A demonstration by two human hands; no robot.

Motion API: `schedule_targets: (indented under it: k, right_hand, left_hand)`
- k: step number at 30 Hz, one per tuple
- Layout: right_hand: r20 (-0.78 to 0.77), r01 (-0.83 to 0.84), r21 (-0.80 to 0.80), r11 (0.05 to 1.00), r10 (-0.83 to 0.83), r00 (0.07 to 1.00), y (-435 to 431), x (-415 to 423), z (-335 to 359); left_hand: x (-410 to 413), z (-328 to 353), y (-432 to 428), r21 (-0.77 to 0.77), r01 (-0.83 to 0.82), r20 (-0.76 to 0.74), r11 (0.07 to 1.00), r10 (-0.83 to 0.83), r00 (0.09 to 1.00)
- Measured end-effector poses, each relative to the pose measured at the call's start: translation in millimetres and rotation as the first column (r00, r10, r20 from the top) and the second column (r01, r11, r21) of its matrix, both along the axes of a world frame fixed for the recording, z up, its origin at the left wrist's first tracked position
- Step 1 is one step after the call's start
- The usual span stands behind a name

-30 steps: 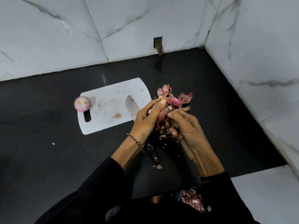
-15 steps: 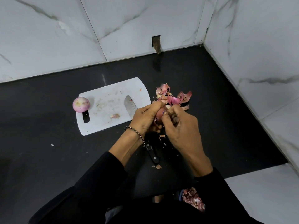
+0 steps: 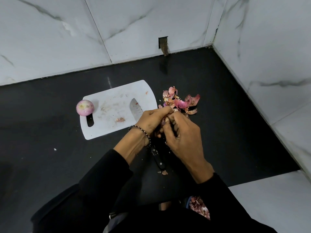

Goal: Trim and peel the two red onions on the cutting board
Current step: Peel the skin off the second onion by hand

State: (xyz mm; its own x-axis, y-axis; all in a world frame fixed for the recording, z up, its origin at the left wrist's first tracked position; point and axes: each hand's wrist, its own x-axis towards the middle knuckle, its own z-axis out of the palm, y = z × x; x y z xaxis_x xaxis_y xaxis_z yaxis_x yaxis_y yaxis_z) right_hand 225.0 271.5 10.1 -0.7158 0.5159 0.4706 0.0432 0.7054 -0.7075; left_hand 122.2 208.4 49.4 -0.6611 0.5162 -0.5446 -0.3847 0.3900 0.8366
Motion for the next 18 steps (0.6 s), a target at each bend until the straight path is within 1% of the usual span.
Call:
schedule_targets:
  k: [3, 4, 5, 6, 7, 8, 11, 14, 18]
  right_hand:
    - [0.016, -0.023, 0.099, 0.995, 0.021, 1.000, 1.1, 3.0, -2.3]
    - [0.022, -0.033, 0.133, 0.991, 0.030, 0.999, 2.8, 4.1, -3.4]
    - [0.022, -0.044, 0.144, 0.989, 0.041, 0.999, 4.5, 5.7, -4.0]
    - [0.017, -0.055, 0.128, 0.990, 0.053, 0.998, 5.5, 6.7, -4.5]
    - [0.013, -0.067, 0.097, 0.993, 0.067, 0.998, 5.3, 8.4, -4.6]
    - [0.009, -0.083, 0.056, 0.995, 0.083, 0.997, 4.3, 10.1, -4.3]
    - [-0.016, -0.097, -0.134, 0.986, 0.096, 0.995, 3.7, 12.9, -2.4]
    - [0.006, -0.008, -0.268, 0.963, 0.010, 1.000, 11.8, 10.6, 0.4]
    - [0.048, 0.108, -0.366, 0.924, -0.097, 0.994, 24.5, 9.0, 6.3]
  left_hand:
    - [-4.1, -3.8, 0.6, -0.046, 0.063, 0.070, 0.997, -0.060, 0.996]
    - [-6.0, -4.7, 0.7, -0.038, 0.088, 0.128, 0.995, -0.082, 0.988]
    - [-8.0, -4.2, 0.4, -0.006, 0.108, 0.217, 0.994, -0.105, 0.971]
    - [-10.9, -2.5, -0.8, 0.039, 0.115, 0.312, 0.993, -0.122, 0.942]
    - [-14.1, 0.0, -3.0, 0.070, 0.123, 0.373, 0.990, -0.140, 0.917]
    - [-17.3, 1.7, -5.1, 0.076, 0.137, 0.384, 0.988, -0.156, 0.910]
    - [-20.8, 6.3, -8.7, 0.069, 0.196, 0.311, 0.978, -0.208, 0.927]
    - [-20.2, 6.8, -9.3, 0.117, 0.209, 0.286, 0.971, -0.234, 0.929]
    - [-20.6, 4.3, -9.8, 0.185, 0.151, 0.332, 0.971, -0.206, 0.921]
